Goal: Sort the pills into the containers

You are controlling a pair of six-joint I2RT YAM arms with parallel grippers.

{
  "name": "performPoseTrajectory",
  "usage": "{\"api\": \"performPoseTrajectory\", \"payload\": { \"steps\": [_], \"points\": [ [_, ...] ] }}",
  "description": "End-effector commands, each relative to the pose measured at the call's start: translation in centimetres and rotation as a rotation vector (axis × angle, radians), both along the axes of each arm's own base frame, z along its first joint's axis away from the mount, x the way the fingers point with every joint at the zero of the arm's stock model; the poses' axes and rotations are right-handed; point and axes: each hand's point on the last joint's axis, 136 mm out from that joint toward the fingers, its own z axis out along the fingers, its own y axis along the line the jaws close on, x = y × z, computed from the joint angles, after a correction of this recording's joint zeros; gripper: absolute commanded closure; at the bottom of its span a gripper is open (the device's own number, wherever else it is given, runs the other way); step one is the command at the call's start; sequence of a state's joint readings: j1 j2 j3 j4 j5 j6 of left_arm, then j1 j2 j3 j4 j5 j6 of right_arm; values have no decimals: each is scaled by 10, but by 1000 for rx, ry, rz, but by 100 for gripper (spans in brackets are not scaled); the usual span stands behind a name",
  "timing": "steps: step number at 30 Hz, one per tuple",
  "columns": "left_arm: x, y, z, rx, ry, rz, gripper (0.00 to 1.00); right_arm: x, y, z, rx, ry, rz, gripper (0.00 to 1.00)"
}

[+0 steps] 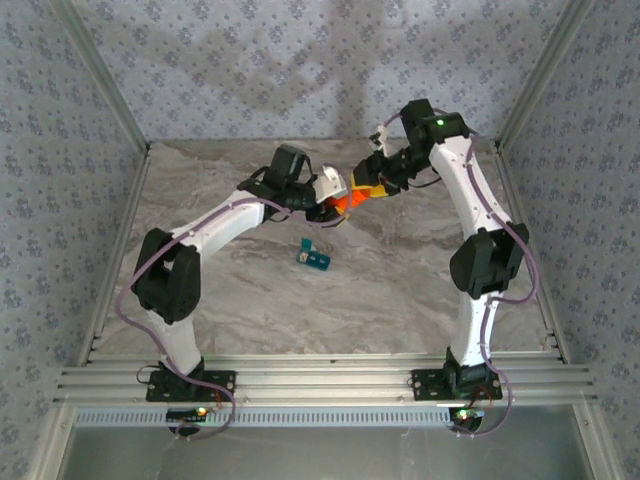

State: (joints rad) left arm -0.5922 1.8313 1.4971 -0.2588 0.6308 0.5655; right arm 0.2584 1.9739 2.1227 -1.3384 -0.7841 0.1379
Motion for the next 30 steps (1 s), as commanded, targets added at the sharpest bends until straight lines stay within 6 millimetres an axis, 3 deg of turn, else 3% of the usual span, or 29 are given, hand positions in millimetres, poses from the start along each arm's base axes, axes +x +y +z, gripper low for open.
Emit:
{"api": "performPoseTrajectory", "payload": {
  "steps": [1,6,12,21,30],
  "points": [
    [-4,-5,91,-154,-243,-42,100,-47,17,0,16,140,83,78],
    [-17,-3,104,-174,-245,-77,100,-47,19,0,37,151,83,79],
    [-11,-8,115,-248,-229,-43,100,-44,28,-4,35,166,95,79],
    [-4,-9,99,-233,-199,-7,100,-29,15,10,42,124,39,65],
    [0,-9,92,-217,-187,7,100,-19,16,15,50,103,25,60]
  ]
}}
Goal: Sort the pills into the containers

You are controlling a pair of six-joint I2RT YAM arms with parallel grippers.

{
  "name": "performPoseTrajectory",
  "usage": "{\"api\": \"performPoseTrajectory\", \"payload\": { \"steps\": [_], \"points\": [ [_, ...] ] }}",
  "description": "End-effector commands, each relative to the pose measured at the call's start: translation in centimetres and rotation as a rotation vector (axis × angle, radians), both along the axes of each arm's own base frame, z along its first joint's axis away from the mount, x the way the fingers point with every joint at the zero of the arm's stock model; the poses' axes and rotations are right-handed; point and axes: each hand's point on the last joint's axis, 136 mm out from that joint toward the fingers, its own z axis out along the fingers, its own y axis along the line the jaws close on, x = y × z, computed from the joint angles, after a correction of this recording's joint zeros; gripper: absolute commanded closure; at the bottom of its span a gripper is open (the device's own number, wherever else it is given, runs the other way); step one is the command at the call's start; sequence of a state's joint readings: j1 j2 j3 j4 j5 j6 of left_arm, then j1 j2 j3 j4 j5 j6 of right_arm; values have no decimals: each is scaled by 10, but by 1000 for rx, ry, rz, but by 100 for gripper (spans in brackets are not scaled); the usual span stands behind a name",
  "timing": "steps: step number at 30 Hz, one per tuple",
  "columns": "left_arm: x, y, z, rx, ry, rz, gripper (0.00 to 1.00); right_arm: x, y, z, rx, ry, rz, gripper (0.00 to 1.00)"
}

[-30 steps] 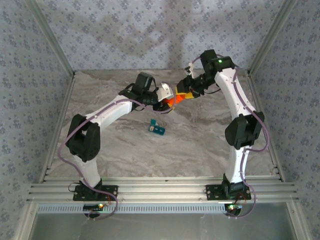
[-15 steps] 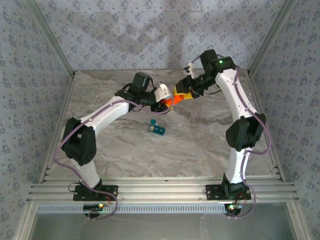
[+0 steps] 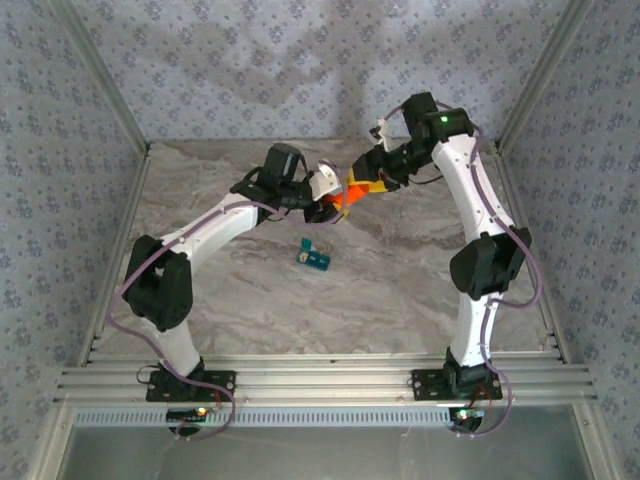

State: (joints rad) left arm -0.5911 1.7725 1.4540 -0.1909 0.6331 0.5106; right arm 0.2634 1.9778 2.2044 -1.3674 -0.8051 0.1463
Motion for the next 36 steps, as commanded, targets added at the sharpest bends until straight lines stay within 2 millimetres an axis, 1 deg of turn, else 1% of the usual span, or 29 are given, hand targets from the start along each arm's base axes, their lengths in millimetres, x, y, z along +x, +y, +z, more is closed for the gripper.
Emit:
{"api": "performPoseTrajectory", "payload": {
  "steps": [1,5,10,14,19,22,31,36],
  "points": [
    [4,-11,69,-151,-169,-15,100,-17,11,-8,16,136,21,60],
    [4,-11,64,-119,-177,-16,100,-14,9,-6,-6,119,11,62],
    [1,-8,61,-89,-181,-28,100,-15,6,-1,-14,98,9,72],
    [-2,-5,60,-67,-180,-36,100,-18,1,4,-4,84,9,76],
    [-7,-1,57,-41,-169,-52,100,-23,-5,4,-2,81,10,78],
    [-11,2,57,-25,-166,-63,100,-28,-6,5,1,78,16,79],
    [-22,6,55,12,-150,-101,100,-33,-10,6,-13,71,14,81],
    [-23,8,55,16,-143,-102,100,-35,-10,4,-37,60,21,81]
  ]
}}
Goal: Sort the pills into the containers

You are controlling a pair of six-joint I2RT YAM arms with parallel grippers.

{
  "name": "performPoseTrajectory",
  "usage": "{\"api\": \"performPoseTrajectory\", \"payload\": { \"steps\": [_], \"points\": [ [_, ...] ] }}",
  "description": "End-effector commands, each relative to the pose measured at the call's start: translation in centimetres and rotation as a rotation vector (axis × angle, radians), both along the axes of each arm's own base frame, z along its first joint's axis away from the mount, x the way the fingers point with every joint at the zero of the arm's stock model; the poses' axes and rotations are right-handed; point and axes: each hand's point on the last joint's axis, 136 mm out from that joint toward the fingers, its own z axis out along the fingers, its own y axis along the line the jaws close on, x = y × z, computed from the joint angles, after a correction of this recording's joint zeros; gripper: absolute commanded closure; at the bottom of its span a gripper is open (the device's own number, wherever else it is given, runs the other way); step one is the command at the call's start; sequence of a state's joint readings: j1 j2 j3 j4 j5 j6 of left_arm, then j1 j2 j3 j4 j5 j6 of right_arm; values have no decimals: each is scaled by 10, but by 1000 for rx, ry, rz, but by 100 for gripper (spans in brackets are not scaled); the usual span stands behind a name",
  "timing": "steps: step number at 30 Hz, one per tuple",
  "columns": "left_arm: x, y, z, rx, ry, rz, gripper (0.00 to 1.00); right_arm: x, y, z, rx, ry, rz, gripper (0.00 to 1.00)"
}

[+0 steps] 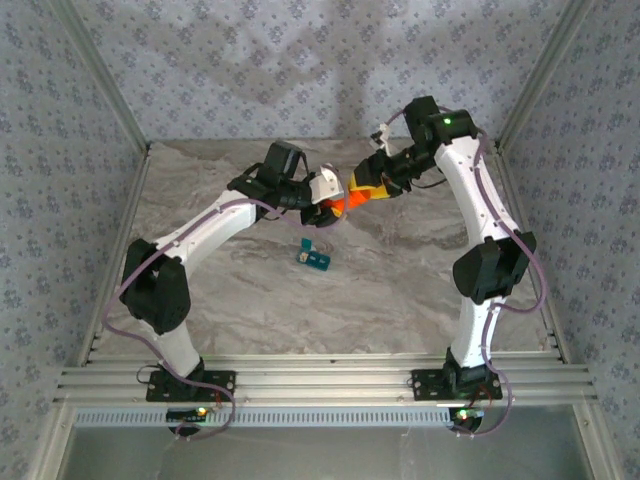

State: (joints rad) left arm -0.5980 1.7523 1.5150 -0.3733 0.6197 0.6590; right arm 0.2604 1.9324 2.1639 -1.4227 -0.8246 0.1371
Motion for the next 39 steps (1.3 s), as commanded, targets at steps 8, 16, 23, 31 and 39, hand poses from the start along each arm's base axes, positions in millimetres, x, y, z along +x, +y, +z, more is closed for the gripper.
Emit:
{"api": "performPoseTrajectory", "payload": {
  "steps": [8,16,23,31,39],
  "points": [
    [-8,-2,55,-109,-54,-34,100,-20,7,3,-58,-39,68,80],
    [0,-2,70,-171,-88,14,100,-21,27,-4,-28,58,66,79],
    [4,-4,75,-179,-122,23,100,-32,49,-19,-79,149,111,80],
    [4,-2,77,-164,-168,19,100,-22,49,-12,16,202,77,79],
    [12,-1,77,-167,-239,82,100,-9,48,-3,69,207,27,76]
  ]
}}
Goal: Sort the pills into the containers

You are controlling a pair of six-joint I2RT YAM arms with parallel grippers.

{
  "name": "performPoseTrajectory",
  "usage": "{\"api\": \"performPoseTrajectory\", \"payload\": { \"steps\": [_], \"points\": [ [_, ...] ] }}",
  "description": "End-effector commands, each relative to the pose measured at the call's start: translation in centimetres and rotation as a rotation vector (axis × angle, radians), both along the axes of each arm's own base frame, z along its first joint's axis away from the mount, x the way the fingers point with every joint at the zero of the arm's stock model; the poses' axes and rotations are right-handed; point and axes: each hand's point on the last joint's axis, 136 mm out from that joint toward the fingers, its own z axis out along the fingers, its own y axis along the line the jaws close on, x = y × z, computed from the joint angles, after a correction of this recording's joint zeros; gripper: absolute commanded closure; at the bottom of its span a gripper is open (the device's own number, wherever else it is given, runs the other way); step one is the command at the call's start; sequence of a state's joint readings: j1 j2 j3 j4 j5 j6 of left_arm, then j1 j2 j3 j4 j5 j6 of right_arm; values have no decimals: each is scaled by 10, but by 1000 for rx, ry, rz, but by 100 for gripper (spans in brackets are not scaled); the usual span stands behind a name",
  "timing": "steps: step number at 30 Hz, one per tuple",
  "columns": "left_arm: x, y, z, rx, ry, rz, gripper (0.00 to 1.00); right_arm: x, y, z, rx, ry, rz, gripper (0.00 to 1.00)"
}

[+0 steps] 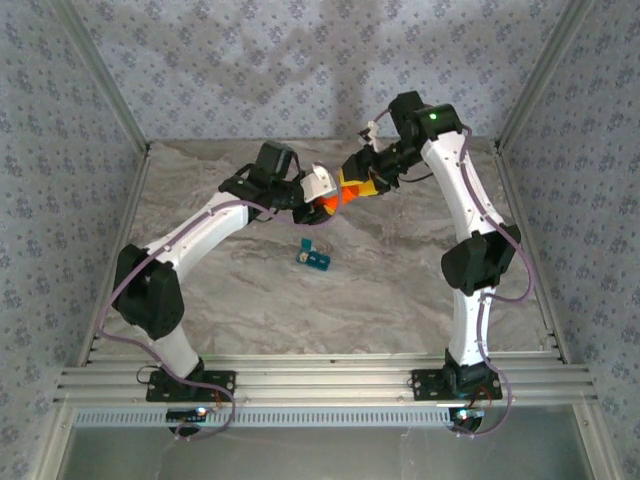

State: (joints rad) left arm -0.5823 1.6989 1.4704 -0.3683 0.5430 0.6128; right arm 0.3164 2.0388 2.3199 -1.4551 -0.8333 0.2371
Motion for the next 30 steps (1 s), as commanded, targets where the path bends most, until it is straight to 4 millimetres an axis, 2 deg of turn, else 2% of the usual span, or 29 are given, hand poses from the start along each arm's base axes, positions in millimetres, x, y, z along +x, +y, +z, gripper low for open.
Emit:
{"api": "performPoseTrajectory", "payload": {
  "steps": [1,7,11,30],
  "points": [
    [8,-20,76,-189,-259,-8,100,-16,22,-3,64,143,28,76],
    [17,-21,75,-207,-266,30,100,-7,19,-5,28,132,-20,73],
    [22,-22,75,-231,-268,60,100,-3,14,-7,-8,118,-36,64],
    [32,-29,65,-284,-180,102,100,18,4,17,1,41,-123,54]
  ]
}}
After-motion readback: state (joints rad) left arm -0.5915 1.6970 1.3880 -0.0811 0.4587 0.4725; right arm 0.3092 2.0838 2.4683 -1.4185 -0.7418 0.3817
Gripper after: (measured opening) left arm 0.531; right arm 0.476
